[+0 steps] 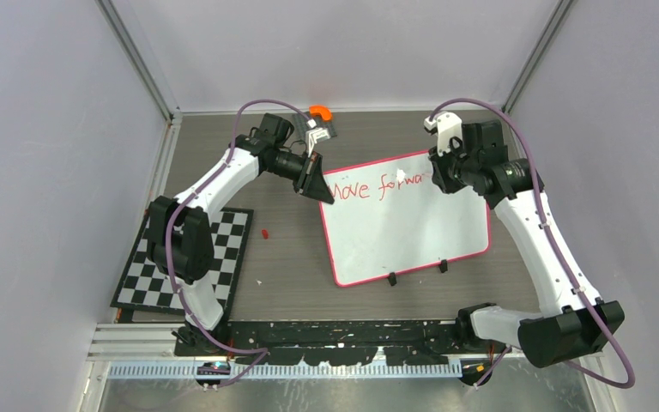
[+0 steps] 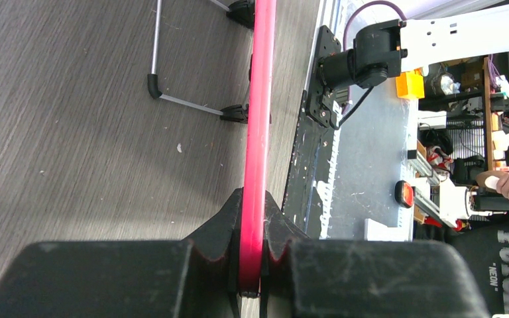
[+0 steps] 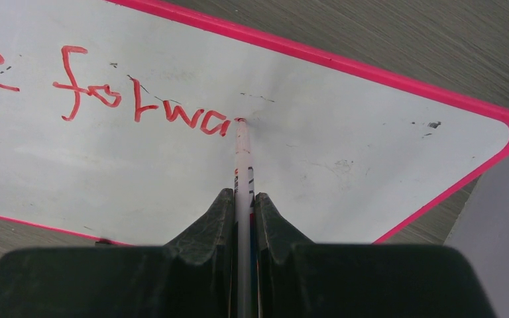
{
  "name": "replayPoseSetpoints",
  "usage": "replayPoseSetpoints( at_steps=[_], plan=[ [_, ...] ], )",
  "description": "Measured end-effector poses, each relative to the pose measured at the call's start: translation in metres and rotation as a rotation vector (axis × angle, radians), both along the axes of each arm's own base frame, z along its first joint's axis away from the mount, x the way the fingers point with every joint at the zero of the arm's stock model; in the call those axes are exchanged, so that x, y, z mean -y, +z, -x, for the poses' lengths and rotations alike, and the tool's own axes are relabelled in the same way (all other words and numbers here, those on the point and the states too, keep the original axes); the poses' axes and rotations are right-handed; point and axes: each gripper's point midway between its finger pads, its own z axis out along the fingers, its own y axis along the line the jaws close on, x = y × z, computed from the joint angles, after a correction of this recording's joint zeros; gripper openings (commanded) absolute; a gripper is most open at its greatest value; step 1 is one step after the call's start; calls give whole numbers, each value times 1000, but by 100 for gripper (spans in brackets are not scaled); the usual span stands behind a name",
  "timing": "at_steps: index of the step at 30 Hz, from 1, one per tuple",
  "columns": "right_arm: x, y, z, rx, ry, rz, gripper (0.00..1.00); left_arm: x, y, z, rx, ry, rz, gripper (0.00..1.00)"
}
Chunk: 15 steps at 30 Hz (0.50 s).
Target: Write a sentence on the whiteboard
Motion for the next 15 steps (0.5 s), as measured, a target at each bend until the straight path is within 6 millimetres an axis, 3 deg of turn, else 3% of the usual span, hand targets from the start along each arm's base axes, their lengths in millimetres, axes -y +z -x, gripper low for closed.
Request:
replayPoseSetpoints(
  at_steps=[15],
  plan=[
    [5,-15,12,-25,-8,9,0,0,0,1,-4,0,-2,0]
  ],
)
